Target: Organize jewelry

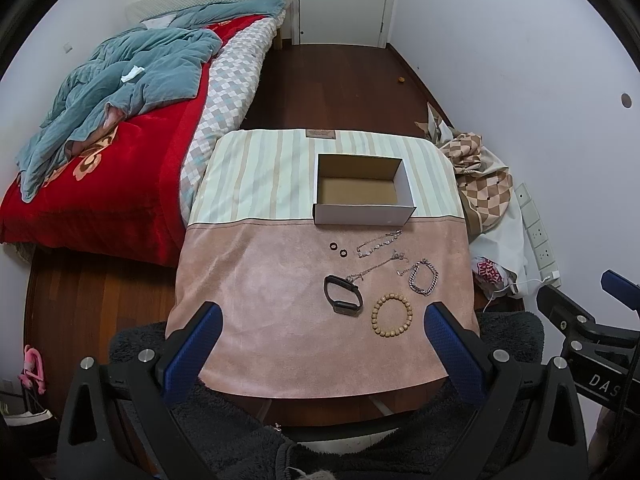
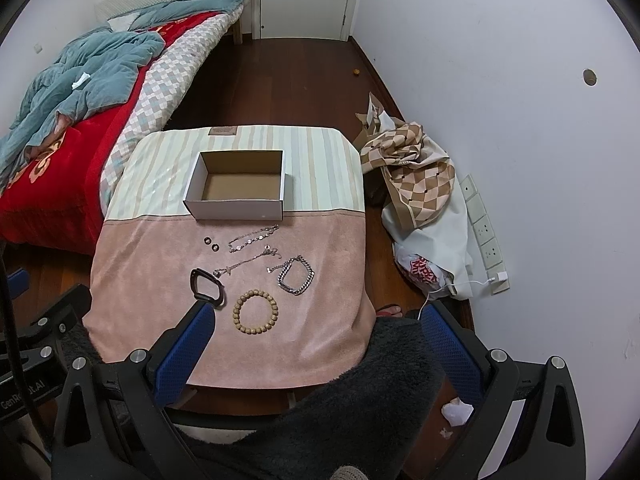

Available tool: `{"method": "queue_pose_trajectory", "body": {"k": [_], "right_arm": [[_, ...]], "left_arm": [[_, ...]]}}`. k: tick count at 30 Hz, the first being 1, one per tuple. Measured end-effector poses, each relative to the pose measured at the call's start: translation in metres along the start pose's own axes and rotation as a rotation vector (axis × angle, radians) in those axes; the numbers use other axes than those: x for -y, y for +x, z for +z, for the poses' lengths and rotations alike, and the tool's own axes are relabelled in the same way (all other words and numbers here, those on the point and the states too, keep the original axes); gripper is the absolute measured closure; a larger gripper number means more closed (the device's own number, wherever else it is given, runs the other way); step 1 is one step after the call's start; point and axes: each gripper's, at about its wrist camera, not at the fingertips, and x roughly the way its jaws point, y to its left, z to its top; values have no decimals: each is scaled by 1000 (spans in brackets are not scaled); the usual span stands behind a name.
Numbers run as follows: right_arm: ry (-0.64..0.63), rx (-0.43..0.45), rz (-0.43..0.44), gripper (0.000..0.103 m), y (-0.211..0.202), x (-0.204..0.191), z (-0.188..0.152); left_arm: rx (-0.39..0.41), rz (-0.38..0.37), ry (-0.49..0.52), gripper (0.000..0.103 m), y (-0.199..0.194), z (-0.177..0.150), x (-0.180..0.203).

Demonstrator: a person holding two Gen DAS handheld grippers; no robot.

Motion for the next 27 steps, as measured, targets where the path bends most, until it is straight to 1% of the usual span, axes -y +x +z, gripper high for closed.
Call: {"method": "queue_pose_trajectory", "body": {"k": [27], "right_arm": [[8,8,5,0,-5,4,1]], "left_arm": [[11,0,10,0,-8,3,4]]}}
